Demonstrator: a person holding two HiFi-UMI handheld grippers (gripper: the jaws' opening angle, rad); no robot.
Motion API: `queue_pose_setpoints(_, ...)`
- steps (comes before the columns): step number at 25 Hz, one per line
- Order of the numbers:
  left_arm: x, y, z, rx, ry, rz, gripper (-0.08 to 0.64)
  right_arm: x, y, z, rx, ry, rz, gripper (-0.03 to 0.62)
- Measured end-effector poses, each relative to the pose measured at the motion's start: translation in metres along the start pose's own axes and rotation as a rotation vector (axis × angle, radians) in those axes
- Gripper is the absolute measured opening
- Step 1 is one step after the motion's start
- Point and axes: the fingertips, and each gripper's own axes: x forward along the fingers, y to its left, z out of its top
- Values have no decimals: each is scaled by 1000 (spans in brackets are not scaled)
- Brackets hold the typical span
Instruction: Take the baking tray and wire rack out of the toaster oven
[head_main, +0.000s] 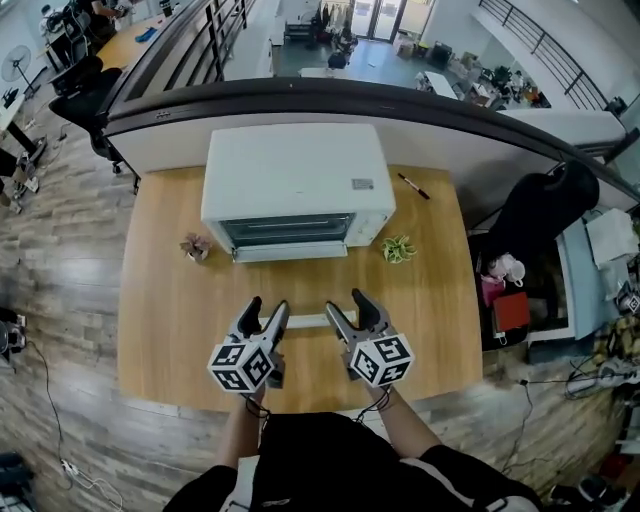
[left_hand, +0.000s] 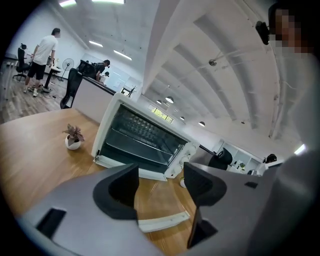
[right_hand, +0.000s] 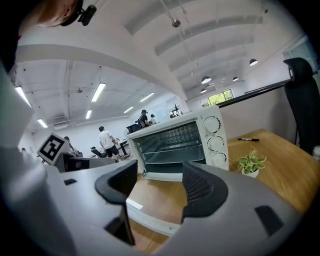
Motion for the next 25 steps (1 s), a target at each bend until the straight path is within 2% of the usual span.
queue_pose_setpoints(8, 54, 44, 13, -68, 24, -7, 265, 69, -19, -1, 43, 46, -24, 279)
queue_pose_setpoints(15, 88, 74, 25, -113, 22, -16, 265, 106, -39, -7, 63, 85, -52, 279)
queue_pose_setpoints(20, 114, 96, 38, -297, -54, -45, 264, 138, -52, 0, 145, 22, -53, 278)
queue_pose_setpoints(25, 135, 115, 46, -366, -96, -21, 265, 172, -71, 8, 305, -36, -61, 278)
